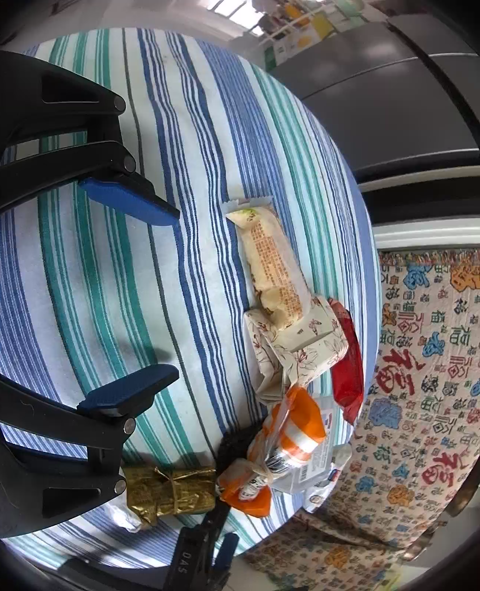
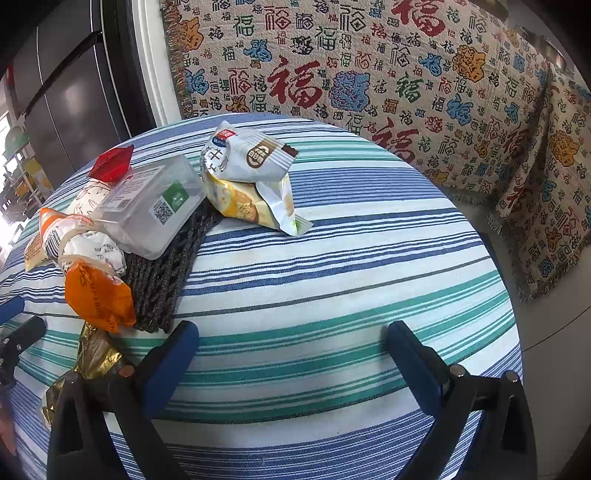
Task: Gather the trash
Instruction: 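Move both open tools back over the table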
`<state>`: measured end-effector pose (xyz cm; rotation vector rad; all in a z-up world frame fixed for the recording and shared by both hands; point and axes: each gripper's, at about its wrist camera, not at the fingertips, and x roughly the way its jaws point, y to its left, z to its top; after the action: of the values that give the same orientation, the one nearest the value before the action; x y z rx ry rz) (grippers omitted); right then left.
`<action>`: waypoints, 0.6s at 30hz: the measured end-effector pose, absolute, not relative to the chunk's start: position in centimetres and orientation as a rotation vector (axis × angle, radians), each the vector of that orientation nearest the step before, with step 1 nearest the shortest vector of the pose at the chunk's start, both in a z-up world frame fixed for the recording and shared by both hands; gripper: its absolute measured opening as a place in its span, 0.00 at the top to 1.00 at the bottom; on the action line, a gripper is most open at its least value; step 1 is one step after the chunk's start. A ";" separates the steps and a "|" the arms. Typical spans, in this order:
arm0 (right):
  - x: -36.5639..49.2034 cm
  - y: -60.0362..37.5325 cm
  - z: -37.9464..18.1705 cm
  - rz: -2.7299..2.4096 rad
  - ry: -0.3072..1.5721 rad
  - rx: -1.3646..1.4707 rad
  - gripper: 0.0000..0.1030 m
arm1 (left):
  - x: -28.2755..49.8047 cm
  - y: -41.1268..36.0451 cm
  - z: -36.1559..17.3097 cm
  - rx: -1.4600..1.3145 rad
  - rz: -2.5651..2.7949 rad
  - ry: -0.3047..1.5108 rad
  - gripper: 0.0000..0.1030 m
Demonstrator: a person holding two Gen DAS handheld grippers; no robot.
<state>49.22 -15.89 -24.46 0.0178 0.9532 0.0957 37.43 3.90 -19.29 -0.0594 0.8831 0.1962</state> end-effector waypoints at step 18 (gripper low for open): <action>49.2 -15.9 -24.4 0.096 0.954 0.018 0.00 | 36.7 6.7 -19.0 -0.200 0.230 0.861 0.22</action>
<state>49.22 -15.90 -24.44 0.0175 0.9536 0.0959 36.74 6.75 -19.01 -0.2000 0.8606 0.2295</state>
